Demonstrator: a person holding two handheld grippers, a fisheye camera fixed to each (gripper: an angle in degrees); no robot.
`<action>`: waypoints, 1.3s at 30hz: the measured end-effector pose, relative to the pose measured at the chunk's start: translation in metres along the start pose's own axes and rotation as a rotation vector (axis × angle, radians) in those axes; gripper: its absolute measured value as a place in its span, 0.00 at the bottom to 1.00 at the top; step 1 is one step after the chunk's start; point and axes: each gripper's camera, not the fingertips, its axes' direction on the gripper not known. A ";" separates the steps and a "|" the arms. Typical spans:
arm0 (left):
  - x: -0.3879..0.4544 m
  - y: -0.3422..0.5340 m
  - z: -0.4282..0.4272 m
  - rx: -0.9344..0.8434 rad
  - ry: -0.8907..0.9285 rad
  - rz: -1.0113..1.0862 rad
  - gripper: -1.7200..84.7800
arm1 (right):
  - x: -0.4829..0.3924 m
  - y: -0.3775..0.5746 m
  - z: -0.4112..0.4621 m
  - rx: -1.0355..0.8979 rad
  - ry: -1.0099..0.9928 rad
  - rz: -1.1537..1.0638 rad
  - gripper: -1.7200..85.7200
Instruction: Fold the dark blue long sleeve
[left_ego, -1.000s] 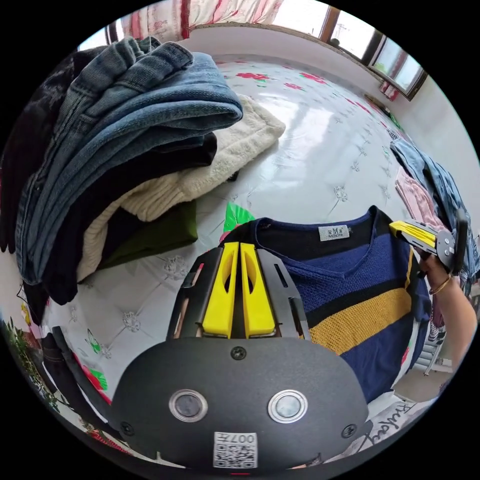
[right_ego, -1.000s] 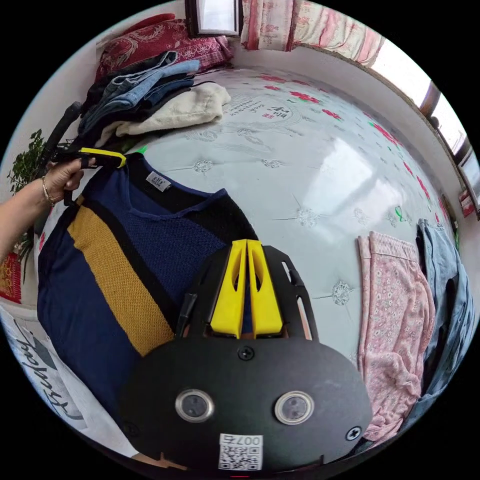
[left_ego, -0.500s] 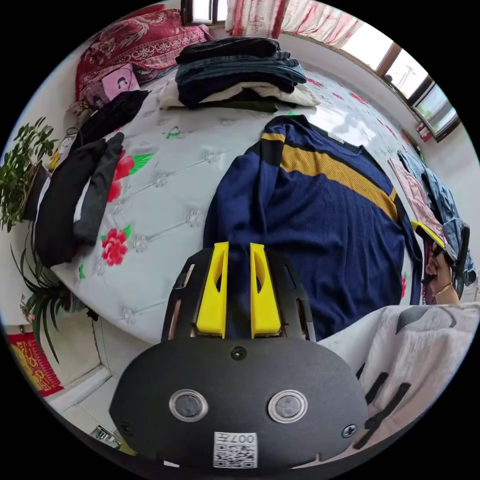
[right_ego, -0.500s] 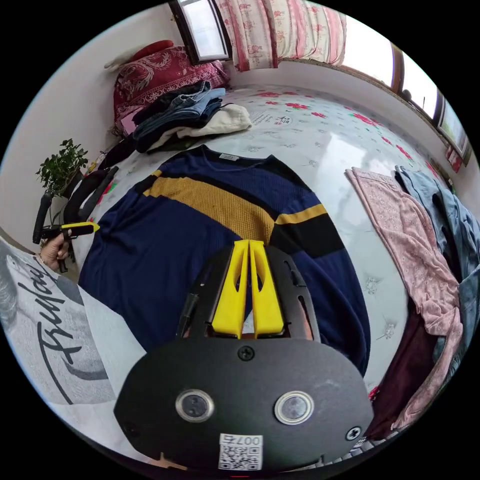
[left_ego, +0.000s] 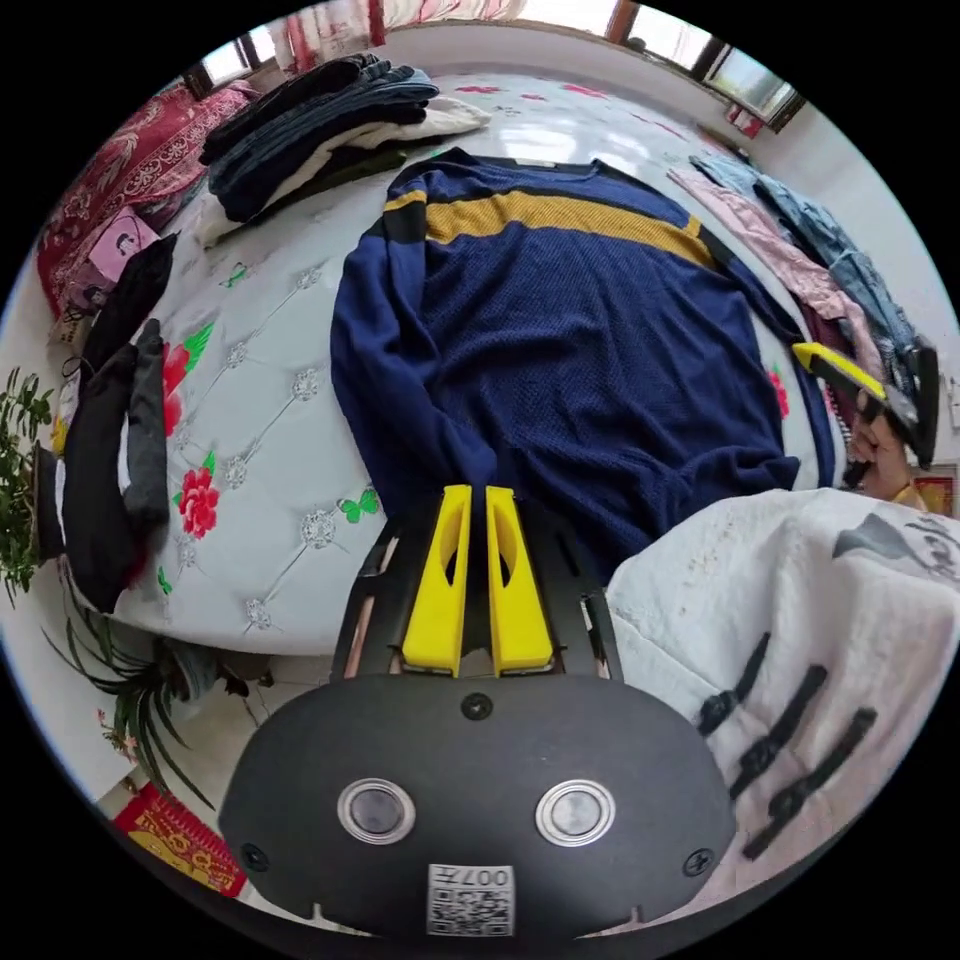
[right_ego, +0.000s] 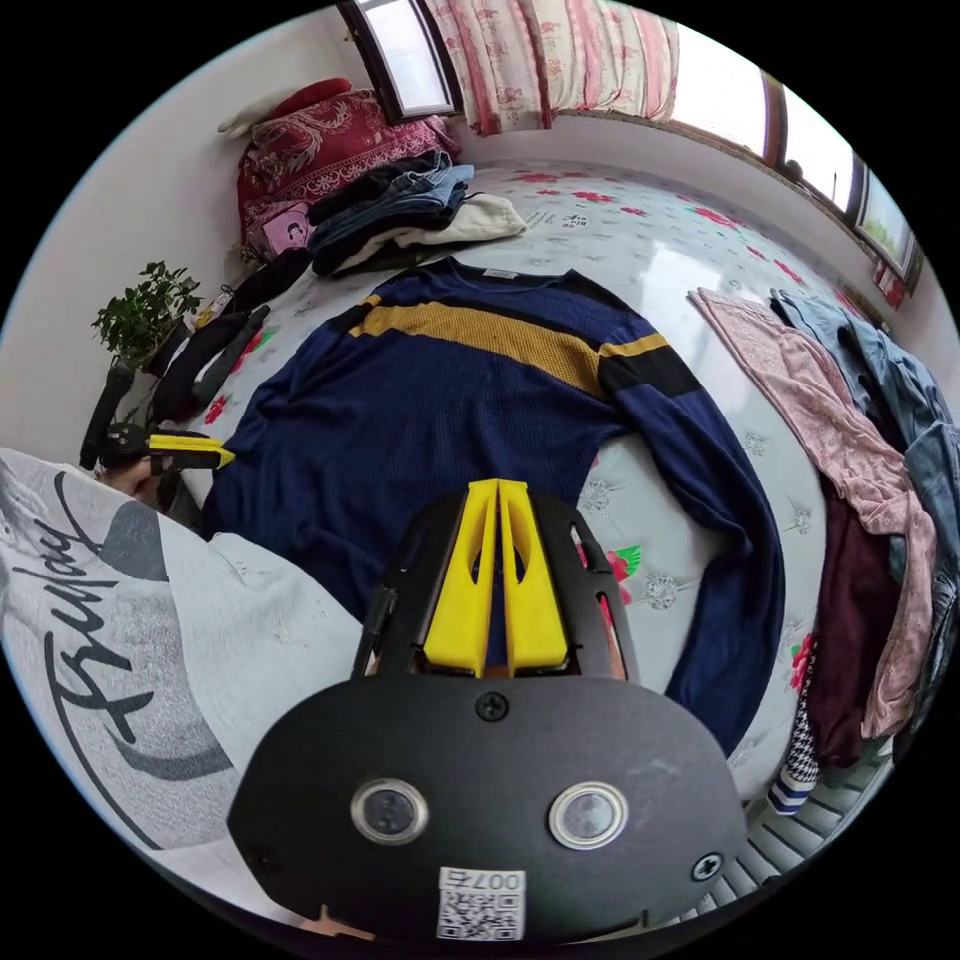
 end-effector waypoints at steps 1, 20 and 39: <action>-0.020 -0.001 -0.025 0.017 0.127 -0.004 0.02 | 0.002 0.004 -0.003 0.004 0.001 0.010 0.02; -0.125 0.090 -0.102 0.156 0.110 -0.305 0.11 | 0.050 0.085 -0.038 -0.098 -0.054 0.194 0.08; -0.187 0.134 -0.152 0.000 0.645 -0.249 0.06 | 0.137 0.091 -0.074 -0.102 -0.564 0.355 0.02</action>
